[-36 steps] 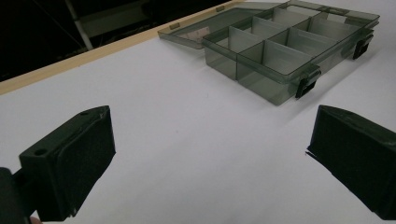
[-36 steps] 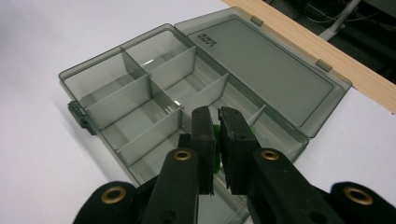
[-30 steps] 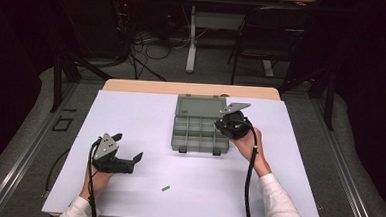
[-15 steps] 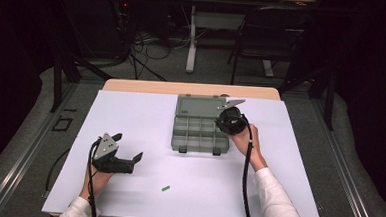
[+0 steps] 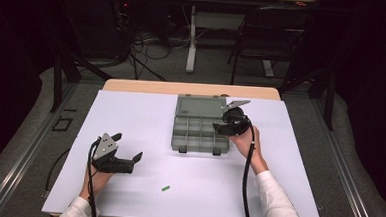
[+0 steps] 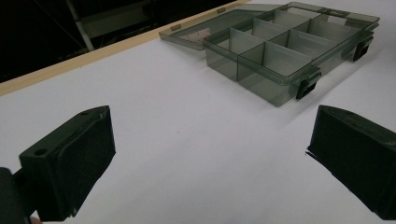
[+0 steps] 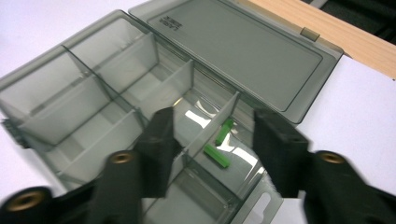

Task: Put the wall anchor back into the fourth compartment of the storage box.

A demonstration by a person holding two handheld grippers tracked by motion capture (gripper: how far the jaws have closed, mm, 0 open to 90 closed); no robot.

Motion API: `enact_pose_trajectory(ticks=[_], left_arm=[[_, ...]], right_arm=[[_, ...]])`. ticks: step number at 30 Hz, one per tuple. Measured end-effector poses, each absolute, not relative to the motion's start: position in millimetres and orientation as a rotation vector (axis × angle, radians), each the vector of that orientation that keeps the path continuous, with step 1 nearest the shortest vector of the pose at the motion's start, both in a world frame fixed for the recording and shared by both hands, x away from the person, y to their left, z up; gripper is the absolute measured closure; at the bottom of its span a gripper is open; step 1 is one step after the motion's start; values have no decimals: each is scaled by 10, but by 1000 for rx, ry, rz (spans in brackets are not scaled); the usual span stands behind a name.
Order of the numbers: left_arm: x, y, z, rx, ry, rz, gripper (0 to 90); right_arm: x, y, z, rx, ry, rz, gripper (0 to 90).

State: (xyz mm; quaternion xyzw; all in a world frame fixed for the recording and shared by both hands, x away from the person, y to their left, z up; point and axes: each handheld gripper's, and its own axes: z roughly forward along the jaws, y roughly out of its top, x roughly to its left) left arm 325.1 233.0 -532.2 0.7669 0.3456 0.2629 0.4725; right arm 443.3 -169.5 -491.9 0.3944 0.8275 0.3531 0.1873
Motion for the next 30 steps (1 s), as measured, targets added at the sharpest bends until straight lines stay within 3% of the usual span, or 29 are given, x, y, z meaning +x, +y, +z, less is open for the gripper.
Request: enact_pose_trajectory(ticks=[14, 30], left_arm=[[3246, 2324, -5323, 1880, 843, 641, 0], [3247, 2320, -5325, 1889, 837, 644, 0]], right_arm=[[3955, -1592, -4801, 960, 2331, 1108, 159], [3628, -1378, -4919, 851, 2398, 1107, 97]])
